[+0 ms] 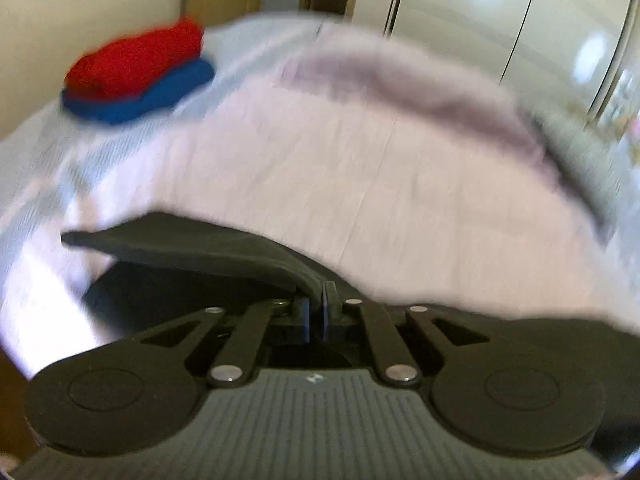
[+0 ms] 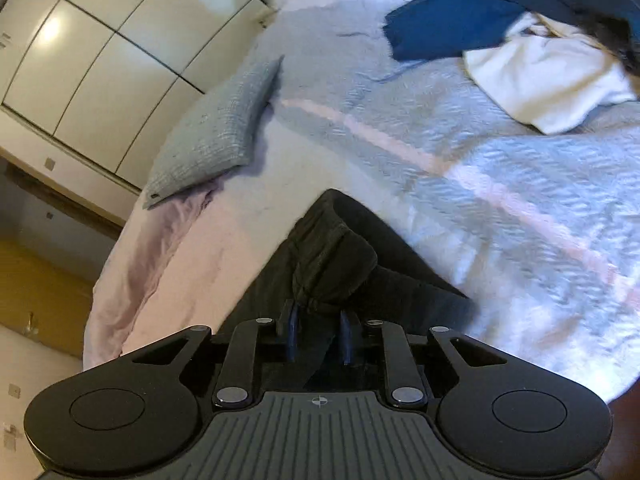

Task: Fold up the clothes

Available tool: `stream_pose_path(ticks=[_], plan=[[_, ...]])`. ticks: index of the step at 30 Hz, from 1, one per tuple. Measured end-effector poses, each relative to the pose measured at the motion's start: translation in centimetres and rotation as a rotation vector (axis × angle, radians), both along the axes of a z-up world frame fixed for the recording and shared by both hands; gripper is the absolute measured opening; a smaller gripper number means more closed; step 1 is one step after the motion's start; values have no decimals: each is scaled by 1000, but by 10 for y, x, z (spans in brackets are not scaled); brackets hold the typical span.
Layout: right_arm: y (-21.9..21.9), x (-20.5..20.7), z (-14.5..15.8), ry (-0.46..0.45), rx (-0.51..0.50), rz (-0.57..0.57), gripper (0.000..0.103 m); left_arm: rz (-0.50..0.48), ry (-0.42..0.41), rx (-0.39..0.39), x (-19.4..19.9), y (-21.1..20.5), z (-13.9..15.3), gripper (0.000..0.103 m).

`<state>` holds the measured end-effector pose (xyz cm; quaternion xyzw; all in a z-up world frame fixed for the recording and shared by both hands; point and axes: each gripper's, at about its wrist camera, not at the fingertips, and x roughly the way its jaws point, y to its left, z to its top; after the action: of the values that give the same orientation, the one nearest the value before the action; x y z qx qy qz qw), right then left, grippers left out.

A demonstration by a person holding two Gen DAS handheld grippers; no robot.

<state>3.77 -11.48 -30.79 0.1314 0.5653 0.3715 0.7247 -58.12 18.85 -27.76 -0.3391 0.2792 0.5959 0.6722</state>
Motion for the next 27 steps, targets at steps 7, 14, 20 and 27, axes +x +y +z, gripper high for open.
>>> stream_pose_path(ticks=[7, 14, 20, 27], plan=[[-11, 1, -39, 67, -99, -37, 24, 42, 79, -138, 2, -10, -59, 8], [-18, -8, -25, -9, -77, 22, 24, 21, 104, -118, 7, -8, -55, 8], [-2, -10, -32, -40, -228, 6, 48, 34, 116, -138, 11, -8, -53, 16], [30, -42, 2, -292, -396, 16, 52, 119, 4, -124, -29, -24, -32, 31]])
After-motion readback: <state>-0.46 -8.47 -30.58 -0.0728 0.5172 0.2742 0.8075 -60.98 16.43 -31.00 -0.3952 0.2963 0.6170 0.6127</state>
